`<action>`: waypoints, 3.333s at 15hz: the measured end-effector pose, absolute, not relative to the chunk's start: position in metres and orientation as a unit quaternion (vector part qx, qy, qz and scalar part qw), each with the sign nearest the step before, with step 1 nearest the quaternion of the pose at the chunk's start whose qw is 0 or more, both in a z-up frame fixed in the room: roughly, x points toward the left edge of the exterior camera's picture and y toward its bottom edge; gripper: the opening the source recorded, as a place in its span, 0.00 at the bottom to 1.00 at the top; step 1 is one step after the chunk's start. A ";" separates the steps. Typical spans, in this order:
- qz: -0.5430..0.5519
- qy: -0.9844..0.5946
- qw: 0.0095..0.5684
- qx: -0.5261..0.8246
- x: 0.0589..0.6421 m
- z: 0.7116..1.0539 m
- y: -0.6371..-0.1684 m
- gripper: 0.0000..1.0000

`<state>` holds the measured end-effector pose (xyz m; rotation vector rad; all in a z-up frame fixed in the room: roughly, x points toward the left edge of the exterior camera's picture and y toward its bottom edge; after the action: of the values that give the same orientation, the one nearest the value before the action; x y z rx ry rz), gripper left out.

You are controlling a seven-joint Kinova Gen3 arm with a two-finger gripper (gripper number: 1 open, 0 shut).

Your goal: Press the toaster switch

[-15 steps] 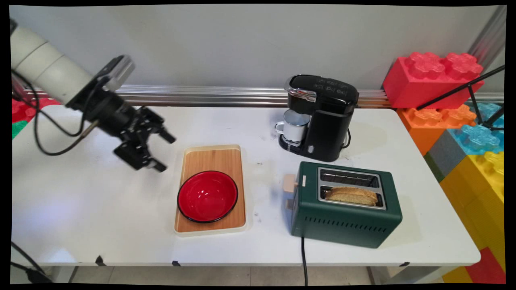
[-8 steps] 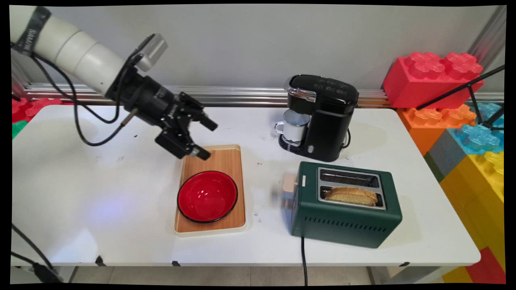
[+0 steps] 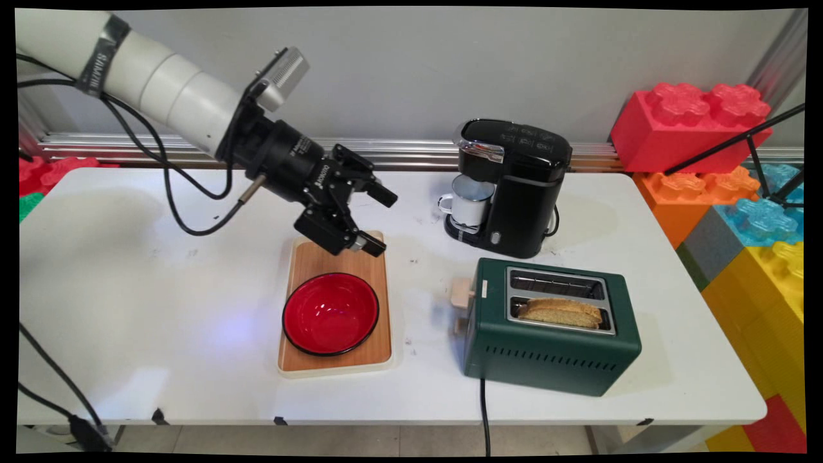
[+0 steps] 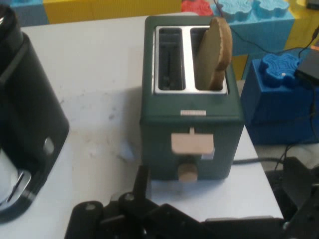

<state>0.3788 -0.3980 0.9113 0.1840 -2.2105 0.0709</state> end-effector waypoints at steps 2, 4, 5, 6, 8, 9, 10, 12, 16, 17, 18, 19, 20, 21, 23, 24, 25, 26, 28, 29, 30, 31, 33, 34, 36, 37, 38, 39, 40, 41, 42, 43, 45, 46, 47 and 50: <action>0.027 -0.890 0.450 0.067 0.373 0.908 -0.400 1.00; 0.027 -0.890 0.451 0.062 0.370 0.906 -0.402 1.00; 0.027 -0.890 0.452 0.058 0.369 0.904 -0.402 1.00; 0.026 -0.890 0.452 0.055 0.368 0.902 -0.404 1.00; 0.025 -0.890 0.452 0.049 0.367 0.899 -0.406 0.00; 0.024 -0.891 0.452 0.047 0.366 0.897 -0.407 0.00; 0.023 -0.891 0.451 0.045 0.365 0.895 -0.408 0.00; 0.020 -0.891 0.451 0.043 0.364 0.892 -0.410 0.00; 0.015 -0.890 0.453 0.044 0.357 0.884 -0.413 0.00; 0.015 -0.889 0.455 0.046 0.354 0.881 -0.414 0.00; 0.014 -0.888 0.456 0.048 0.350 0.878 -0.415 0.00; 0.013 -0.887 0.458 0.051 0.346 0.875 -0.416 0.00; 0.012 -0.886 0.461 0.053 0.342 0.872 -0.417 0.00; 0.012 -0.885 0.462 0.054 0.339 0.870 -0.418 0.00; 0.009 -0.884 0.465 0.058 0.330 0.862 -0.421 0.00; 0.007 -0.883 0.466 0.062 0.325 0.857 -0.422 0.00; 0.004 -0.882 0.466 0.063 0.322 0.853 -0.423 0.00; 0.002 -0.882 0.467 0.065 0.320 0.850 -0.423 0.00; -0.004 -0.881 0.467 0.069 0.315 0.842 -0.424 0.00; -0.007 -0.881 0.468 0.071 0.313 0.838 -0.424 0.00; -0.009 -0.881 0.468 0.072 0.311 0.835 -0.424 0.00; -0.011 -0.880 0.469 0.073 0.309 0.832 -0.425 0.00; -0.013 -0.880 0.469 0.075 0.306 0.827 -0.425 0.00; -0.015 -0.879 0.470 0.077 0.304 0.824 -0.425 0.00; -0.015 -0.879 0.470 0.080 0.302 0.820 -0.426 0.00; -0.016 -0.879 0.469 0.081 0.301 0.817 -0.426 0.00; -0.016 -0.879 0.469 0.083 0.300 0.815 -0.426 0.00; -0.016 -0.879 0.468 0.084 0.299 0.813 -0.426 0.00; -0.017 -0.879 0.468 0.085 0.299 0.811 -0.427 0.00; -0.017 -0.879 0.468 0.087 0.298 0.808 -0.427 0.00; -0.017 -0.879 0.468 0.088 0.297 0.806 -0.427 0.00; -0.017 -0.879 0.467 0.089 0.296 0.804 -0.428 0.00; -0.018 -0.879 0.467 0.091 0.295 0.800 -0.428 0.00; -0.019 -0.879 0.467 0.092 0.294 0.798 -0.428 0.00; -0.019 -0.879 0.467 0.093 0.294 0.797 -0.428 0.00; -0.020 -0.880 0.464 0.096 0.293 0.790 -0.428 0.00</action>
<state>0.2930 -0.4279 0.7904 0.2350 -2.1622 -0.0495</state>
